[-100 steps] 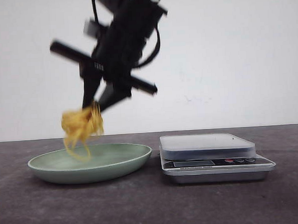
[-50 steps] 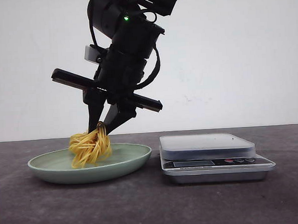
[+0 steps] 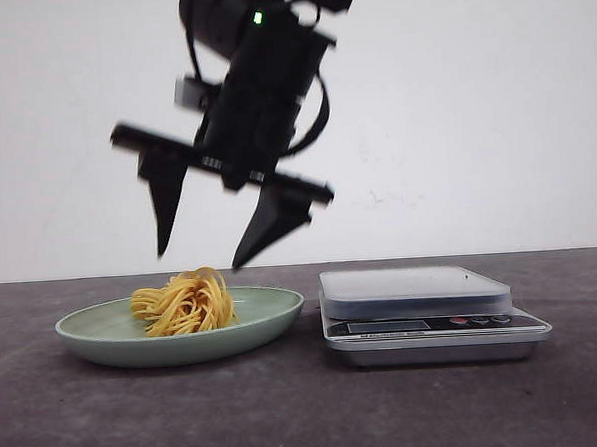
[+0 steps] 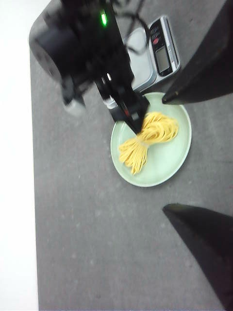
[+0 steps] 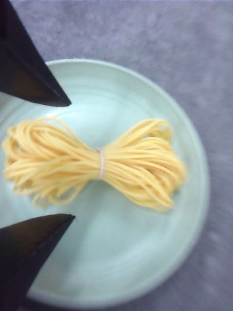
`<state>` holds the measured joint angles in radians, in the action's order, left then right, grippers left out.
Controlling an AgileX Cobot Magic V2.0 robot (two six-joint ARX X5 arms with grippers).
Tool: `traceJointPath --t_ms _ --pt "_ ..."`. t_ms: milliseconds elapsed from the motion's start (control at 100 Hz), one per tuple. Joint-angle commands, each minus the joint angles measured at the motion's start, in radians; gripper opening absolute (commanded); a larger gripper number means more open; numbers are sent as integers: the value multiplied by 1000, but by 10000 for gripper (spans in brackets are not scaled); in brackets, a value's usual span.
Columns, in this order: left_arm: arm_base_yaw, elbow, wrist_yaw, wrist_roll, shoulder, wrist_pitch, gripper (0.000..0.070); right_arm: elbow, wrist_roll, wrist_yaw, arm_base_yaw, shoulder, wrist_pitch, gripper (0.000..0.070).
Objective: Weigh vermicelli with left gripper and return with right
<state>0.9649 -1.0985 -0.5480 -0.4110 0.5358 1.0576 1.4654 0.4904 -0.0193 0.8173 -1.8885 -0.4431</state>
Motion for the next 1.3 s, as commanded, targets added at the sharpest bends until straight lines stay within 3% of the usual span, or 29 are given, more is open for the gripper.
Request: traceJointPath --t_ms 0,250,490,820,1070,1290 --pt "11 -10 -11 2 6 -11 395 23 -62 39 7 48 -14 438" --pt "11 -10 -13 2 6 -10 394 23 -142 160 3 284 -145 438" --pt "11 -10 -13 3 6 -10 394 23 -210 316 26 544 -359 438" --pt "11 -9 -14 3 6 -10 394 19 -210 452 98 866 -627 438" --pt "11 -9 -15 2 6 -12 394 -43 -151 544 246 1058 -659 438" --pt "11 -9 -25 6 6 -42 394 -246 -98 656 369 1220 -638 438"
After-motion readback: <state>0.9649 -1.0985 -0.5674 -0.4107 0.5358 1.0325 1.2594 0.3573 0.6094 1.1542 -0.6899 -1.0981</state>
